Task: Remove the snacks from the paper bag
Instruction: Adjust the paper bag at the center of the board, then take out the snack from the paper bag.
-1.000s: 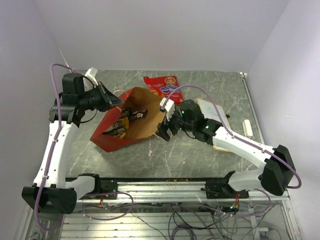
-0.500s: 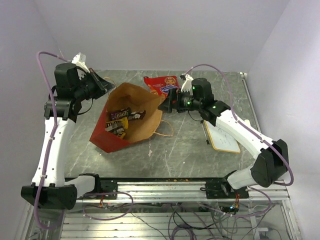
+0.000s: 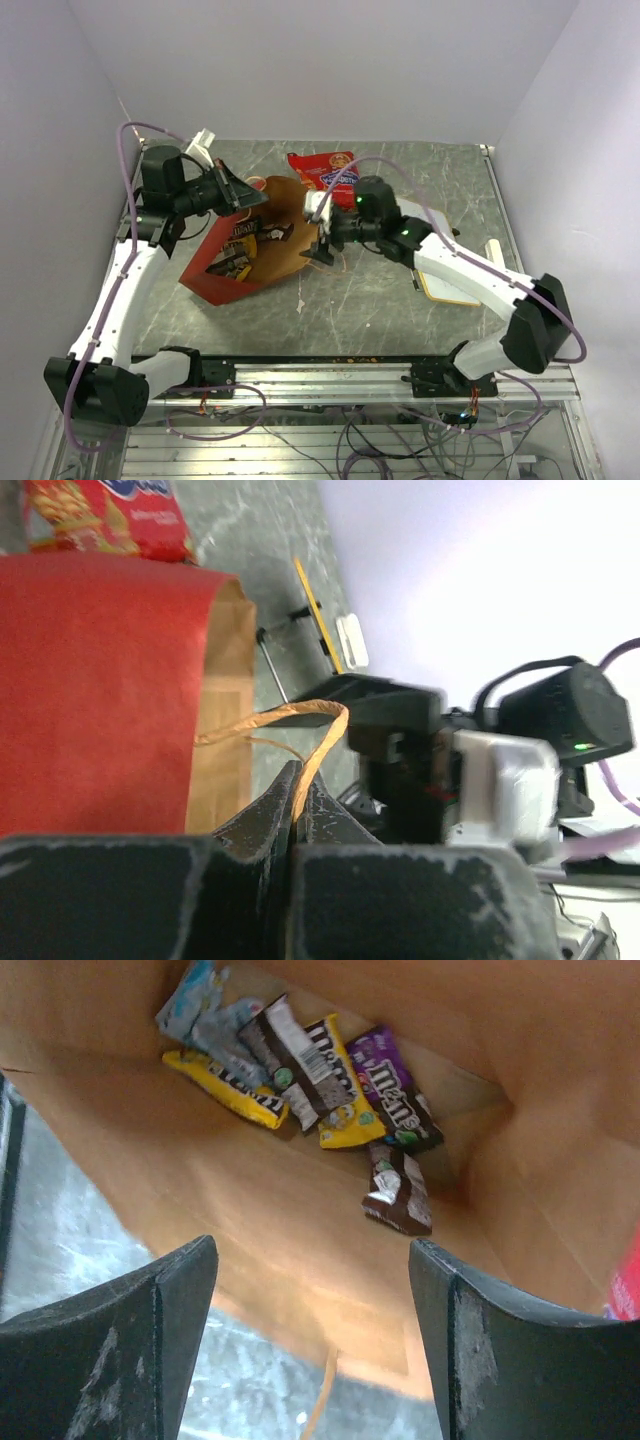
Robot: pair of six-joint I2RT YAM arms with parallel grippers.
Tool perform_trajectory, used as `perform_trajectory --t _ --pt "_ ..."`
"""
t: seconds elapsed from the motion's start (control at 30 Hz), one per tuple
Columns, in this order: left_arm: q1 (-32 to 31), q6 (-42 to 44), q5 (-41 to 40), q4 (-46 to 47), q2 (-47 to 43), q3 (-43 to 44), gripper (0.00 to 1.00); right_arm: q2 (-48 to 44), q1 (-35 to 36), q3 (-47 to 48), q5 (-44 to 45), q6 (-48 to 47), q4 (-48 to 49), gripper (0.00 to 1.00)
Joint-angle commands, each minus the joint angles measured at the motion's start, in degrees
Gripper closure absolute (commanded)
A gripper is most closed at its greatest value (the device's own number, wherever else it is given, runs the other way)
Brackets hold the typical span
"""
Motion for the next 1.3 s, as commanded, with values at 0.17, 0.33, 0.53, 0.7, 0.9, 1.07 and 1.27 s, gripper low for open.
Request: perform_trajectory --t 0.17,0.33,0.53,0.7,0.9,1.07,1.27 --pt "-8.0 -4.6 -2.1 5.7 -0.8 0.1 0.93 10.4 5.8 -3.1 4.5 -17.5 15.3 0.39" --pt "-10.4 -3.9 -4.5 3.8 0.1 1.9 0.93 13.7 5.8 -6.9 7.1 -20.1 19.9 0.4" --pt "-10.4 -1.3 -7.2 0.2 -0.2 3.8 0.93 18.2 5.5 -13.2 9.8 -21.4 31.4 0.34" --pt "-10.4 0.4 -7.3 -3.1 1.1 6.7 0.93 24.4 5.5 -11.6 13.3 -19.4 40.5 0.26" --pt "-10.4 -1.2 -6.4 -3.9 1.7 6.4 0.93 33.2 5.5 -5.5 17.1 -19.2 45.2 0.2" --pt "-10.4 -0.9 -7.5 -6.1 1.8 7.7 0.93 40.1 5.3 -0.6 21.7 -17.2 46.9 0.23" --pt "-10.3 -0.7 -12.5 -12.1 0.4 9.2 0.93 39.2 5.3 -1.9 23.0 -12.3 46.0 0.62"
